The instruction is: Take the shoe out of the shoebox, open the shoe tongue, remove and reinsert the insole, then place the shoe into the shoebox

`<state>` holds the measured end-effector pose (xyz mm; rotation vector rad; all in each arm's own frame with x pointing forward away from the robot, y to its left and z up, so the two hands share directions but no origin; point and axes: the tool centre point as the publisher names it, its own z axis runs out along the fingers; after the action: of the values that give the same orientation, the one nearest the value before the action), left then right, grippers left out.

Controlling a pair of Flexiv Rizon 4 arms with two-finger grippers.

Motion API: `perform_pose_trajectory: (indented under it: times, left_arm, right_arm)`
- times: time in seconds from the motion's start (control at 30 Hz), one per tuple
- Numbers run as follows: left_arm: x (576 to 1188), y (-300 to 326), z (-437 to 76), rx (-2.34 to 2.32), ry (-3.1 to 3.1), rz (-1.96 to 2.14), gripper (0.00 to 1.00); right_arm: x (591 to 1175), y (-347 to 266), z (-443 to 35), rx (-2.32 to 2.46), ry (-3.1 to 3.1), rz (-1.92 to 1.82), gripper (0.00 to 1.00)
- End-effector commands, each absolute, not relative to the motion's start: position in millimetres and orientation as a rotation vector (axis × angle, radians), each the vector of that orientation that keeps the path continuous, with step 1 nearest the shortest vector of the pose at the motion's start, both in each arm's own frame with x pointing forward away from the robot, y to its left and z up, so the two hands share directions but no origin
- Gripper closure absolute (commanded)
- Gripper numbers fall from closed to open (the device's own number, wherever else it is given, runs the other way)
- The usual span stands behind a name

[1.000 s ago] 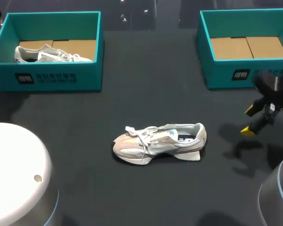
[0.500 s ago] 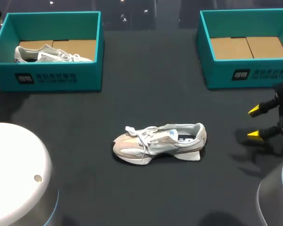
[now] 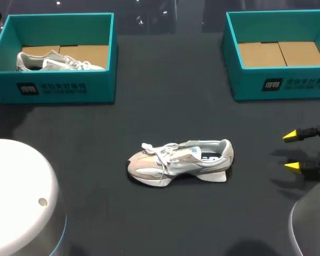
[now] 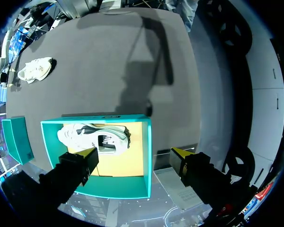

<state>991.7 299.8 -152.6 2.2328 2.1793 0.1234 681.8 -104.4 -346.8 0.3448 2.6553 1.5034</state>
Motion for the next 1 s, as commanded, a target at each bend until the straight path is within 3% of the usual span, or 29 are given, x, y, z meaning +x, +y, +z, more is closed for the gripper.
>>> perform_pose_trajectory:
  times: [0.03,1.0]
  left_arm:
    - [989.9,299.9,-152.0,2.233,2.177,0.128,0.00]
    - [989.9,299.9,-152.0,2.233,2.177,0.128,0.00]
  right_arm:
    - [688.2,-107.5,-358.1,0.343,2.617,1.562,0.00]
    - [698.0,-56.6,-394.3,0.346,2.570,1.649,0.00]
